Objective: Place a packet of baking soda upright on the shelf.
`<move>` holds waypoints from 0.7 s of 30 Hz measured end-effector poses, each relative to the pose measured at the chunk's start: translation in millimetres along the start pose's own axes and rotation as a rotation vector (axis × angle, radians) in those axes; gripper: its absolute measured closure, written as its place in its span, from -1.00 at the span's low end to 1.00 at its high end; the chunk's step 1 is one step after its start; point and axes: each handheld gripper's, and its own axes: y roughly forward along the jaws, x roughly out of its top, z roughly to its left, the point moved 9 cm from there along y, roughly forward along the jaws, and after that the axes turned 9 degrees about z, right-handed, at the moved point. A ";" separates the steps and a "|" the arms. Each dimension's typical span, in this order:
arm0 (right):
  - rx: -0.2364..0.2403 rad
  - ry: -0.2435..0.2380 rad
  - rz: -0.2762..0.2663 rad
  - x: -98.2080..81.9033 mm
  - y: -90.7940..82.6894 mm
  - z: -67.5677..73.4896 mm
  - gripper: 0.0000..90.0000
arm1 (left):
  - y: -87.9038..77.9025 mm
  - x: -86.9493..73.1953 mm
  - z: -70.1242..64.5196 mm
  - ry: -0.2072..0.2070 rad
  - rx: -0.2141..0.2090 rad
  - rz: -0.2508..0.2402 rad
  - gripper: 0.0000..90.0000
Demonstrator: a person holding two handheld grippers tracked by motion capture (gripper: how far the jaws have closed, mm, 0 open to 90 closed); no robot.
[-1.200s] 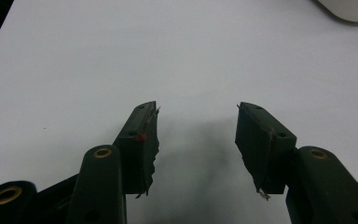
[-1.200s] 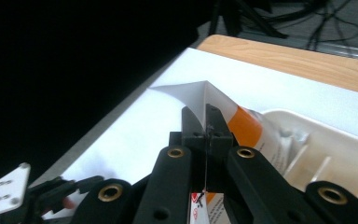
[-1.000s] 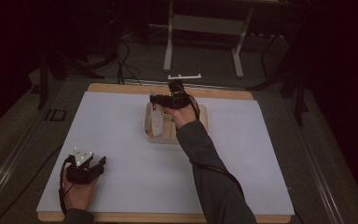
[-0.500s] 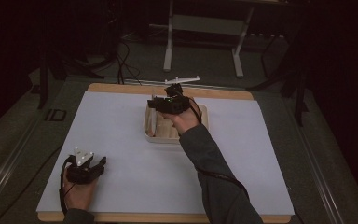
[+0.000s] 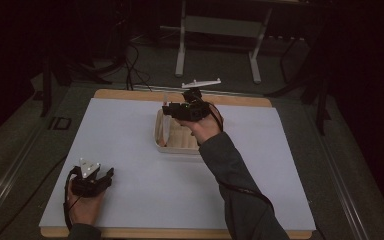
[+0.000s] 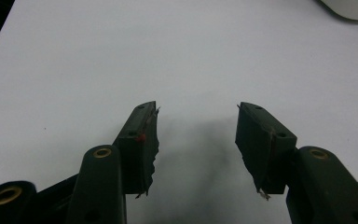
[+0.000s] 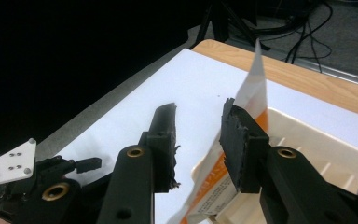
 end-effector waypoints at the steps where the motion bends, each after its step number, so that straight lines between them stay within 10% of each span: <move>1: 0.001 -0.002 0.002 -0.2 -2.0 -0.6 0.47 | 0.0 0.0 0.0 0.000 0.000 0.000 0.07; 21: -0.104 -0.053 0.017 -20.4 -42.4 -19.5 0.74 | -0.2 0.0 -0.1 -0.004 0.003 -0.003 0.07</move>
